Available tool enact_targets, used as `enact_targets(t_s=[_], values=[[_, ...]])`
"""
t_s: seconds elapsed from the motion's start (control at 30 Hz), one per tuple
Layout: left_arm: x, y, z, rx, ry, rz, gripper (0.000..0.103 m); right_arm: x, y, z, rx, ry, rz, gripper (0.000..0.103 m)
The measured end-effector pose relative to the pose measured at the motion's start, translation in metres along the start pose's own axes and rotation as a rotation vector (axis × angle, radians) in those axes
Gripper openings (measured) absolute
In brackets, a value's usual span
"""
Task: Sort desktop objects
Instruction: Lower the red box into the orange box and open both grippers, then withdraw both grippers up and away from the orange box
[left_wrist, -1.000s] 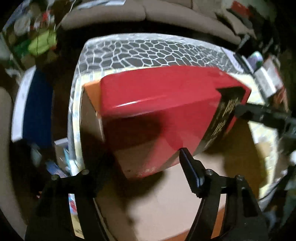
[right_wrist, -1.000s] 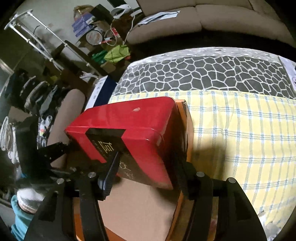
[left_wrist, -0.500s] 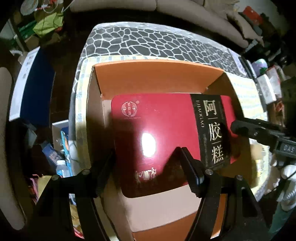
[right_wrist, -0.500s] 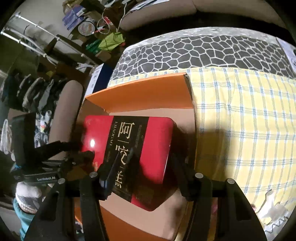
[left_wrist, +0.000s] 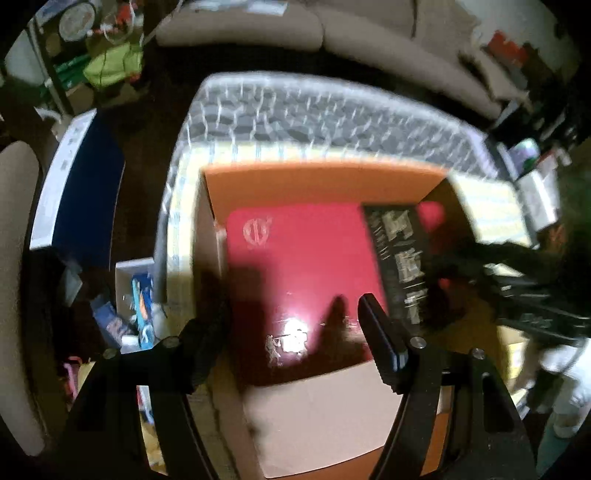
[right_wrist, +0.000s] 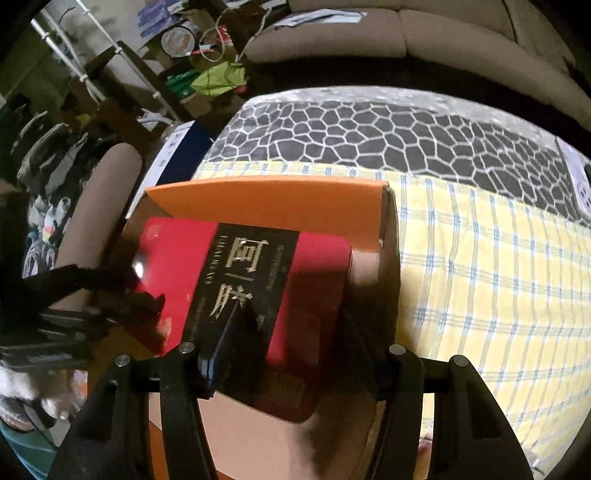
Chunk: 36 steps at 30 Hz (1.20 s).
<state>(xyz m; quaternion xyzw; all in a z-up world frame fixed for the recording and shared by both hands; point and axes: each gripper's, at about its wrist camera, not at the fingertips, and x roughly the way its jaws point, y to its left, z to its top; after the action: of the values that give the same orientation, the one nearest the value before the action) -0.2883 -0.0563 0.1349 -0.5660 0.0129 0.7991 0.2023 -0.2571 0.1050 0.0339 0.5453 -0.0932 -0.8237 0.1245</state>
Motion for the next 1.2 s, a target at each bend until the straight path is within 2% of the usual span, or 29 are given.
enact_targets(t_s=[0.1, 0.2, 0.3, 0.43, 0.53, 0.7, 0.8, 1.0, 1.2], values=[[-0.029, 0.0, -0.012, 0.042, -0.053, 0.004, 0.079, -0.016, 0.008, -0.005, -0.061, -0.03, -0.011, 0.068], [-0.032, 0.0, -0.027, 0.113, -0.031, 0.077, 0.079, -0.032, 0.019, -0.02, -0.175, -0.026, -0.024, 0.071], [-0.018, -0.001, -0.042, 0.162, 0.019, 0.138, 0.079, -0.034, 0.032, -0.041, -0.288, 0.019, -0.05, 0.071], [0.001, -0.007, -0.055, 0.175, 0.061, 0.124, 0.079, -0.013, 0.046, -0.061, -0.383, 0.098, -0.135, 0.071], [0.009, -0.013, -0.063, 0.189, 0.075, 0.114, 0.079, 0.004, 0.057, -0.066, -0.427, 0.112, -0.188, 0.071], [0.015, -0.016, -0.068, 0.2, 0.083, 0.099, 0.079, 0.021, 0.064, -0.064, -0.449, 0.119, -0.263, 0.072], [0.015, -0.018, -0.068, 0.19, 0.078, 0.092, 0.079, 0.023, 0.06, -0.059, -0.419, 0.097, -0.266, 0.068], [0.014, -0.017, -0.069, 0.198, 0.084, 0.096, 0.079, 0.025, 0.067, -0.051, -0.383, 0.055, -0.248, 0.069], [0.017, -0.018, -0.072, 0.203, 0.102, 0.106, 0.079, 0.033, 0.073, -0.05, -0.477, 0.038, -0.306, 0.069]])
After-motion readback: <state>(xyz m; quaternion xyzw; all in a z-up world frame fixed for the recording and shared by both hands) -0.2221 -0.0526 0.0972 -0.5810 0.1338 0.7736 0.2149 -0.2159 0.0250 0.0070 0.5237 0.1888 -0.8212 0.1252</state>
